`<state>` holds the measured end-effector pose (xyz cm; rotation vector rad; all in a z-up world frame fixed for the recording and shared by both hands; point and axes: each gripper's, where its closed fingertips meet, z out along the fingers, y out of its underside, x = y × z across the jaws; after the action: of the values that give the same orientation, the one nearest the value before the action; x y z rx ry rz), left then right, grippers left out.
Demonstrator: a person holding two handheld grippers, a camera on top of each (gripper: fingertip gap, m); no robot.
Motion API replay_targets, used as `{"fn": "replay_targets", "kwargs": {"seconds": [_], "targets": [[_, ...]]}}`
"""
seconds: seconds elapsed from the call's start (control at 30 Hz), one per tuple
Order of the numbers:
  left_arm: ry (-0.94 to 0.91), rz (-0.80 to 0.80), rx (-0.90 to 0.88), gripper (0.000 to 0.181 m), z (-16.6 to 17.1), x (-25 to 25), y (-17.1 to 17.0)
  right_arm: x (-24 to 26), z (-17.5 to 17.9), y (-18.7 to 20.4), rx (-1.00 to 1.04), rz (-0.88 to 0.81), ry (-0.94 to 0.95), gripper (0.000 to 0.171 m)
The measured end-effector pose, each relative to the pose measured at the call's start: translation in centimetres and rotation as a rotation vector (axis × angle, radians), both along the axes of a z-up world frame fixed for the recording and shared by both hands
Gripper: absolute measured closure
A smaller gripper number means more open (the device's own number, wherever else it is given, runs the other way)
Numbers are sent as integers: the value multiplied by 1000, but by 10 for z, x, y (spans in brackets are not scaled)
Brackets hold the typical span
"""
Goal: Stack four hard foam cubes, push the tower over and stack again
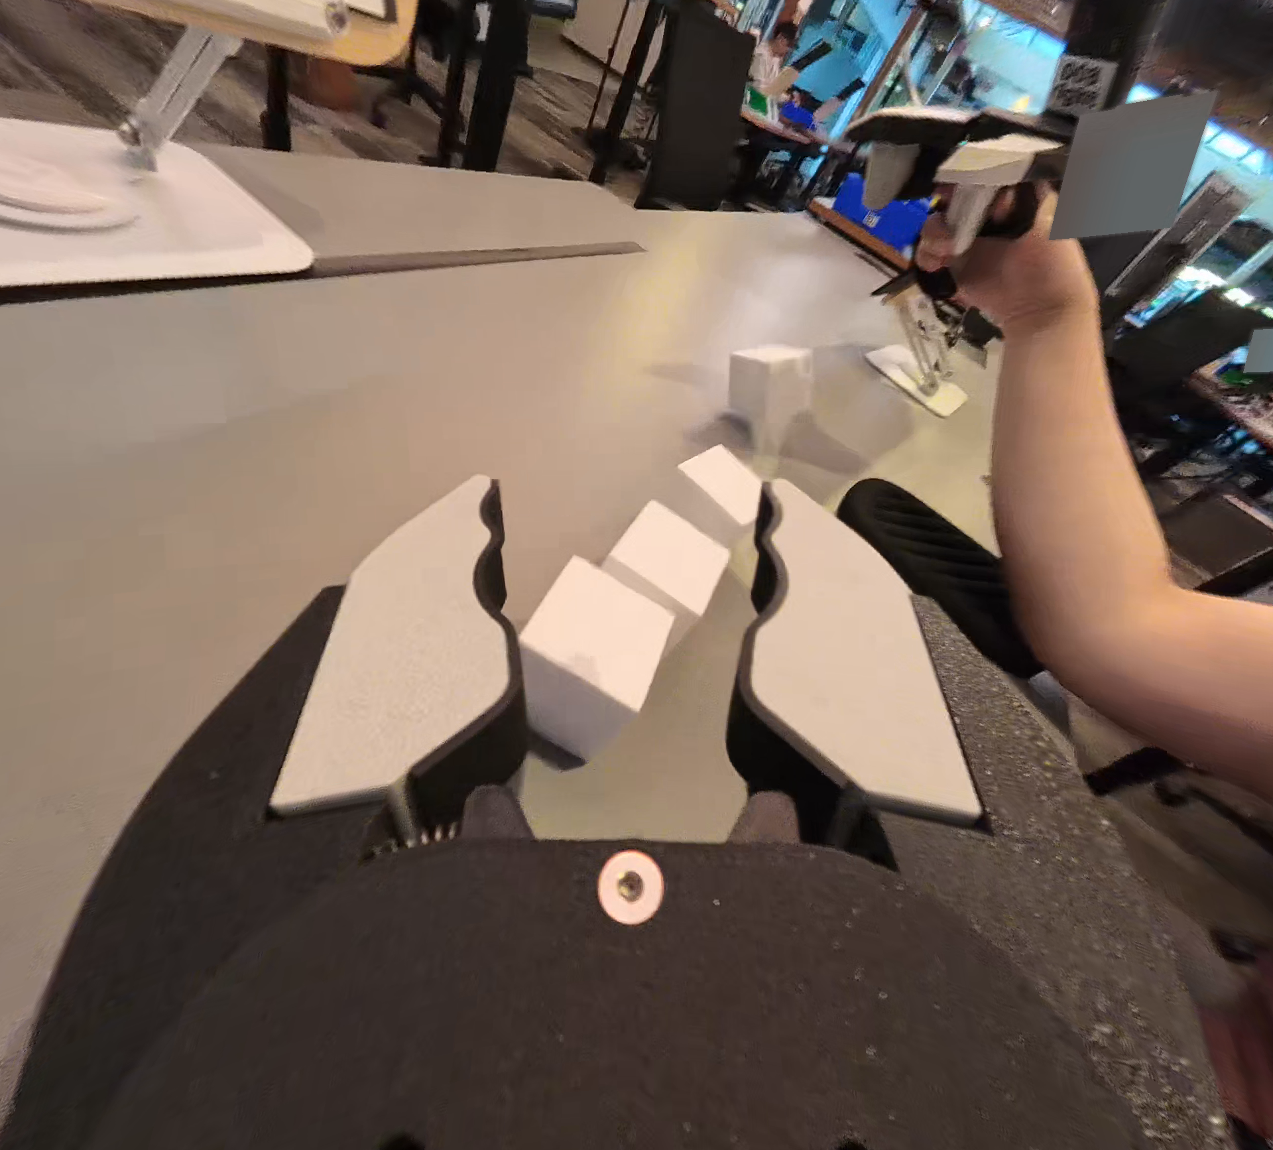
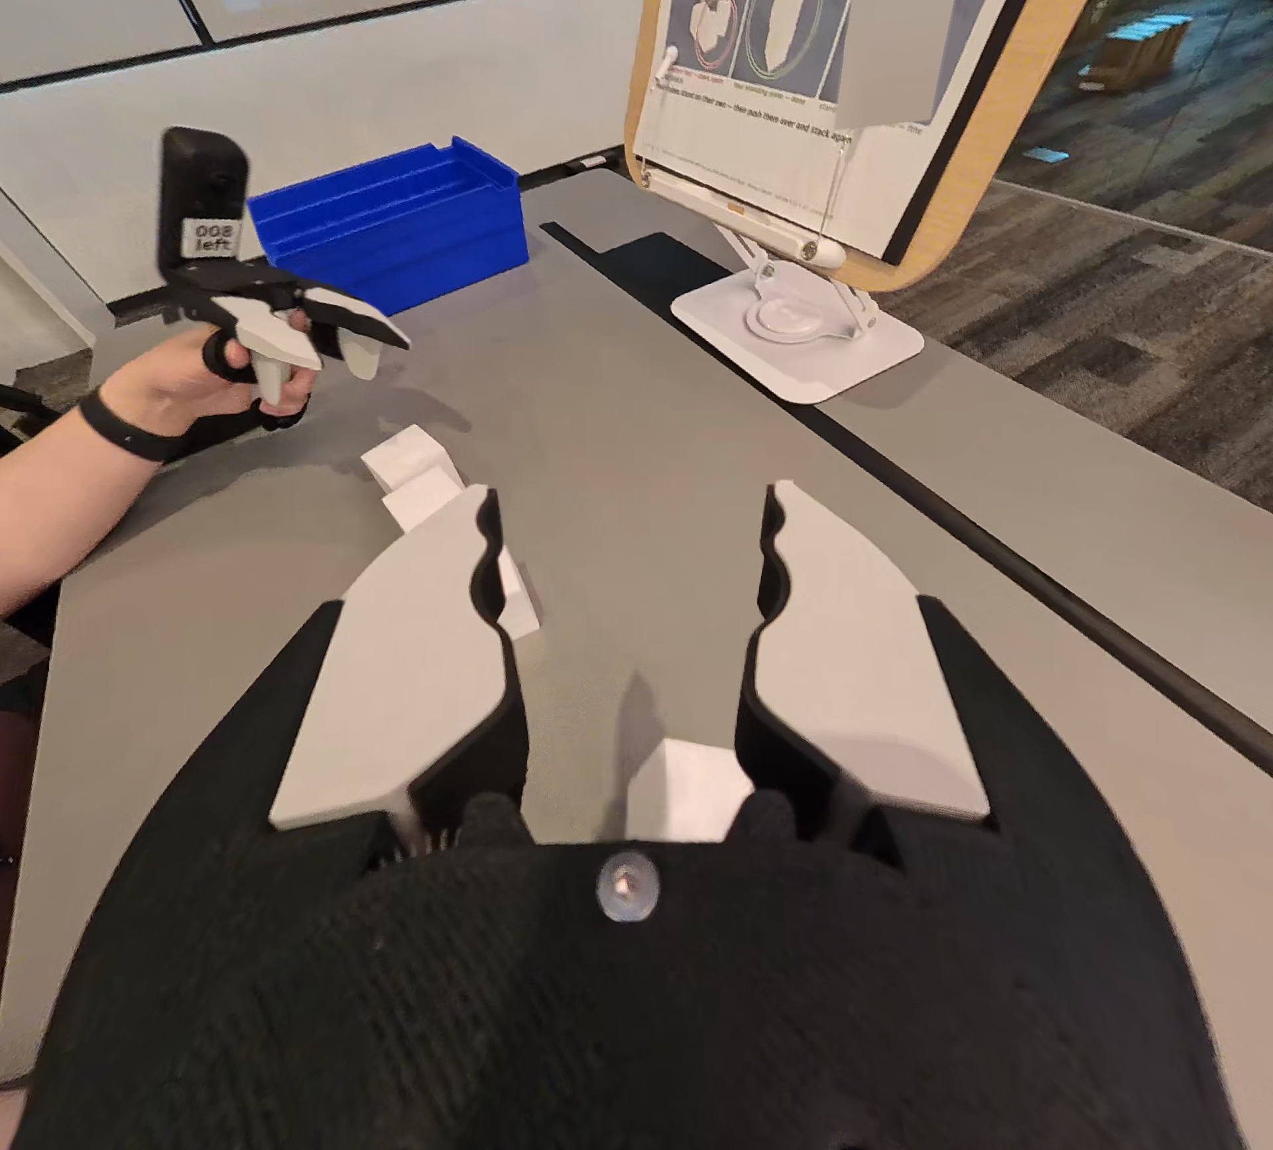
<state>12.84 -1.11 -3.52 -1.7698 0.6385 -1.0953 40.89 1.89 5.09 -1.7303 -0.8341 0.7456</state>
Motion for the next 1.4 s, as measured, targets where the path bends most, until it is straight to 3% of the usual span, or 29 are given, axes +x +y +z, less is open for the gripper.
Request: {"fn": "replay_targets", "kwargs": {"seconds": [0.17,0.3,0.5,0.67,0.87,1.1,1.17,1.23,1.27,1.4], "targets": [[270,40,80,104,-30,-23,6,16,-2,-9,82,-57,-91,84],[466,38,120,95,-50,-23,6,42,-8,6,82,-206,-35,83],[516,-73,283,79,-60,-5,-5,83,-65,11,103,-316,-33,79],[524,-124,241,77,-79,4,-5,105,-92,-2,177,-139,72,71],[540,-128,231,84,-83,8,-2,108,-162,8,-7,-9,-130,66],[630,-153,216,95,-101,13,0,102,-191,21,-83,59,-314,83],[625,-159,222,102,-100,17,2,99,-194,17,-85,89,-331,102],[636,-163,242,120,-102,18,3,96,-189,18,-72,82,-318,105],[635,-164,252,120,-101,18,4,93,-182,19,-57,73,-299,105],[613,-123,264,120,-89,11,8,50,-112,22,49,62,-210,105]]}}
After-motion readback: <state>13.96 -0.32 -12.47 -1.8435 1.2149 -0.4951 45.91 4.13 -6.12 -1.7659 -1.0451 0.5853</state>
